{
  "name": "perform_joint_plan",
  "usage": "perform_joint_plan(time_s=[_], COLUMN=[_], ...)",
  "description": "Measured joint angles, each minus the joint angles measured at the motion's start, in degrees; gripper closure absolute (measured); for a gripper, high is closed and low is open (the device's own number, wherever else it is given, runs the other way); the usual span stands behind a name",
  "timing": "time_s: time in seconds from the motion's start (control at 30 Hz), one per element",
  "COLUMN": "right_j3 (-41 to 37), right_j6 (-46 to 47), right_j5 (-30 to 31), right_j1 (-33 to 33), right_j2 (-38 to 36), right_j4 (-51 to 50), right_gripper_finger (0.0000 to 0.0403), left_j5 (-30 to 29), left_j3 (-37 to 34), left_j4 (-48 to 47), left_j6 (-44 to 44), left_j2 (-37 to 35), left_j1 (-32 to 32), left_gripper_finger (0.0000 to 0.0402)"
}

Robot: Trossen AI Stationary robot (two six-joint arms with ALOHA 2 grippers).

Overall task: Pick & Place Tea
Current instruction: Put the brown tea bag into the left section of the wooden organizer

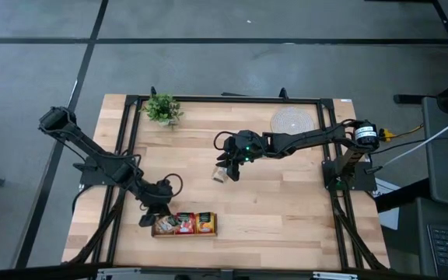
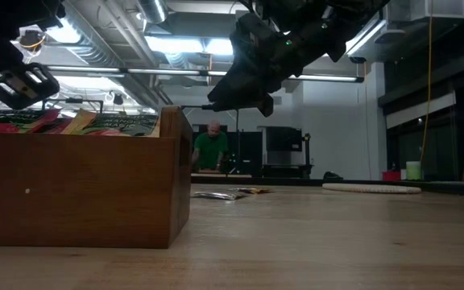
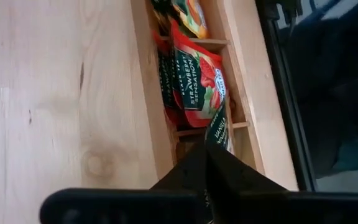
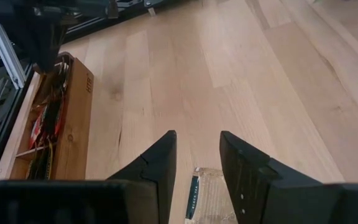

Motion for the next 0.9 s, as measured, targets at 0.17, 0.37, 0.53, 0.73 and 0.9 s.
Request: perform_joint_plan(time_s=[0.17, 0.37, 0.53, 0.73, 0.9], right_j3=[0.00, 0.02, 0.02, 0.02, 0.02], right_j6=[0.00, -0.02, -0.02, 0.10, 0.03], right_j5=[0.00, 0.01, 0.00, 0.01, 0.02], right_j1=[0.00, -0.02, -0.02, -0.02, -0.02], right_j2=[0.00, 0.21, 0.80, 0.81, 0.81], right_j4=[-0.14, -0.31, -0.40, -0.35, -0.28], right_gripper_finger=[0.0278, 0.0278, 0.0278, 0.0278, 0.0278], left_j5=[-4.11, -16.86, -25.14, -32.90, -40.78], left_j3=[0.00, 0.00, 0.00, 0.00, 0.00], left_j4=[-0.03, -0.08, -1.22, -3.22, -3.32], left_j6=[-8.13, -17.06, -25.48, -37.52, -44.91], left_j2=[-0.13, -3.45, -6.43, -4.88, -3.21], left_j1=[-3.73, -12.91, -18.59, -23.79, -27.96], left_gripper_finger=[0.0400, 0.0400, 0.0400, 0.0400, 0.0399])
